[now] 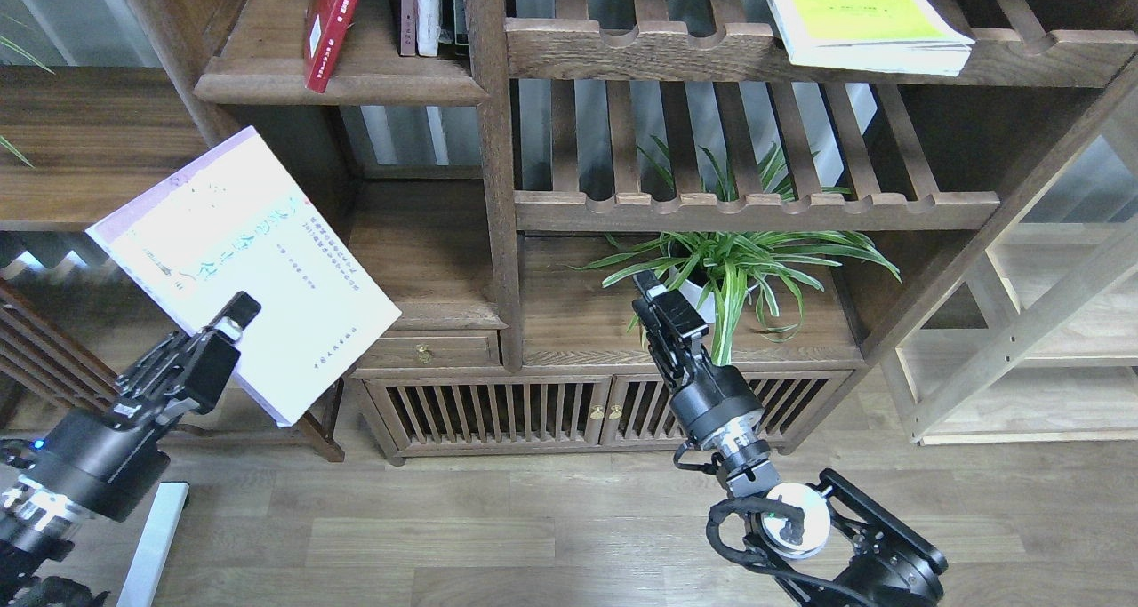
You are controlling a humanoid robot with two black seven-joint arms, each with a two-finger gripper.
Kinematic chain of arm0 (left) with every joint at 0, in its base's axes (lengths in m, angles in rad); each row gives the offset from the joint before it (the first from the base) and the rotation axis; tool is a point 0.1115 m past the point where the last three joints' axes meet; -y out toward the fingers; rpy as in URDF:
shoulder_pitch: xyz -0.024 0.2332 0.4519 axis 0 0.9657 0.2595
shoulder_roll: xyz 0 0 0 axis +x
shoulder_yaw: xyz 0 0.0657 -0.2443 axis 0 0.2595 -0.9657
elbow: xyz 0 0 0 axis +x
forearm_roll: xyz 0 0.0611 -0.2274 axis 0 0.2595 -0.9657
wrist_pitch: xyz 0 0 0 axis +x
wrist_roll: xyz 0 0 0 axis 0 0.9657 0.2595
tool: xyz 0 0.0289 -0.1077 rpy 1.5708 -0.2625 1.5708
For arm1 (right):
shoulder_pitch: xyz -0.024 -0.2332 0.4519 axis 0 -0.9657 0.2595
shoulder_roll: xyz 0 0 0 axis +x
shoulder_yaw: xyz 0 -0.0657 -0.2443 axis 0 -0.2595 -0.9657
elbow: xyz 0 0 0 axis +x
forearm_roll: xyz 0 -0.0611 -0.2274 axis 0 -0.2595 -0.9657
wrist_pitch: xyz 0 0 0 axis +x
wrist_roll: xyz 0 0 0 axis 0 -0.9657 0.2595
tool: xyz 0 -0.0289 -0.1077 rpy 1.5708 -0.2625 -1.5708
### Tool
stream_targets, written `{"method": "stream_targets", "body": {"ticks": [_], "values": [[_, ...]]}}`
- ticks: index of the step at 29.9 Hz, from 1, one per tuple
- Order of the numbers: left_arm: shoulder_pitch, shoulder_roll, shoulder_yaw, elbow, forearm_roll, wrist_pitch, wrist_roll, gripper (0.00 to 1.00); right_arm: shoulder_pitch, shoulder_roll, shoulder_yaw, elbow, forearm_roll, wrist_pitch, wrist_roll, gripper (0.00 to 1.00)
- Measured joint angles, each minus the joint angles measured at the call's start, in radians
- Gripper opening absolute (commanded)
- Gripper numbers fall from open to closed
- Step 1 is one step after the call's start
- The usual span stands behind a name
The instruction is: Organize books on shelf
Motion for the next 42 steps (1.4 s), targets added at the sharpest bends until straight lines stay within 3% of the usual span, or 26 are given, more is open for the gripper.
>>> {"method": "stream_targets", "body": {"ticks": [10,24,36,42], "values": [[-0.008,0.04,-0.107,-0.003,0.018,0.0,0.069,0.0,0.0,0.0,0.003,-0.003,0.0,0.001,0.0,0.58],[-0.075,-0.002,-0.173,0.0,0.087,0.0,0.044,0.0,0.0,0.008,0.016,-0.011,-0.001,0.002,0.003,0.59],[-0.216,0.079,-0.216,-0.002,0.087,0.0,0.146,0.0,-0.002,0.005,0.05,-0.011,-0.001,0.002,0.003,0.59],[-0.226,0.08,-0.222,-0.002,0.083,0.0,0.173,0.0,-0.002,0.004,0.058,-0.011,-0.001,0.002,0.003,0.59]]}}
